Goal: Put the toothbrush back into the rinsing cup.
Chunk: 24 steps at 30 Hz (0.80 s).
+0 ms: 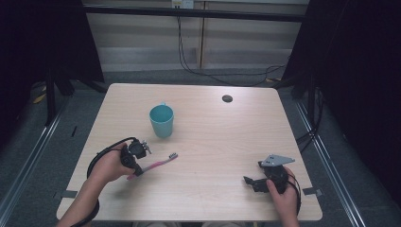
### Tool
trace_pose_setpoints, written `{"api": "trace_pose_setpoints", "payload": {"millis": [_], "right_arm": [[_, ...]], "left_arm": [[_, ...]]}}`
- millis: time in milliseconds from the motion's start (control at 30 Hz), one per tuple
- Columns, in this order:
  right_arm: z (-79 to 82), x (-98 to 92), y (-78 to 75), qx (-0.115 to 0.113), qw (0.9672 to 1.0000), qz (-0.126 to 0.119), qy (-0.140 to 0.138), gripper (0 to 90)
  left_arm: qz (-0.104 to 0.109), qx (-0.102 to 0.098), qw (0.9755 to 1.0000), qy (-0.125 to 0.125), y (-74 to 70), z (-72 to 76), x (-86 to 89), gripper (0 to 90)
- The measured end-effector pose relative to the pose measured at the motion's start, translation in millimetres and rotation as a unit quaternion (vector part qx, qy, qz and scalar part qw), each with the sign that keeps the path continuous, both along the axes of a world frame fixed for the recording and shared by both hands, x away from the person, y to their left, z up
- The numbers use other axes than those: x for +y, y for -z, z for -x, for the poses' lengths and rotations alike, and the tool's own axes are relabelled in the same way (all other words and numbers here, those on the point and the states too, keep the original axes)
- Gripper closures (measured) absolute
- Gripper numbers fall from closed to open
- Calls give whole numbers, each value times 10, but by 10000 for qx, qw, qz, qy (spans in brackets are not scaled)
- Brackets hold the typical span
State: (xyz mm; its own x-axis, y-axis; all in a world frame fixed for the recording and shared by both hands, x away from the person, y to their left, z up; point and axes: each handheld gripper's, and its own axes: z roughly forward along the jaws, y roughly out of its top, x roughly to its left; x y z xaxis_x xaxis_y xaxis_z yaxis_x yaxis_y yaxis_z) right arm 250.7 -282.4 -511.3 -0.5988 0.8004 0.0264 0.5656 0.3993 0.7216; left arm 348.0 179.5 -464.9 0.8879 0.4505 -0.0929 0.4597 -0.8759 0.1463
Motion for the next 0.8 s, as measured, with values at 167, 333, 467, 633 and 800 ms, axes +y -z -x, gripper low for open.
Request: {"api": "trace_pose_setpoints", "payload": {"millis": [167, 333, 467, 633, 800], "right_arm": [[1, 0, -1, 7, 10000, -3, 1, 128], [1, 1, -1, 9, 10000, -4, 2, 128], [0, 0, 0, 0, 10000, 0, -1, 128], [1, 1, -1, 9, 10000, -3, 1, 128], [0, 0, 0, 1, 10000, 3, -2, 127]], "left_arm": [[88, 98, 9998, -115, 1, 2, -29, 822], [212, 121, 9995, -223, 0, 0, -55, 822], [459, 173, 9977, -464, -43, -17, -53, 822], [656, 110, 9961, -586, -93, -4, -51, 823], [902, 38, 9935, -691, -145, 10, -36, 822]]}}
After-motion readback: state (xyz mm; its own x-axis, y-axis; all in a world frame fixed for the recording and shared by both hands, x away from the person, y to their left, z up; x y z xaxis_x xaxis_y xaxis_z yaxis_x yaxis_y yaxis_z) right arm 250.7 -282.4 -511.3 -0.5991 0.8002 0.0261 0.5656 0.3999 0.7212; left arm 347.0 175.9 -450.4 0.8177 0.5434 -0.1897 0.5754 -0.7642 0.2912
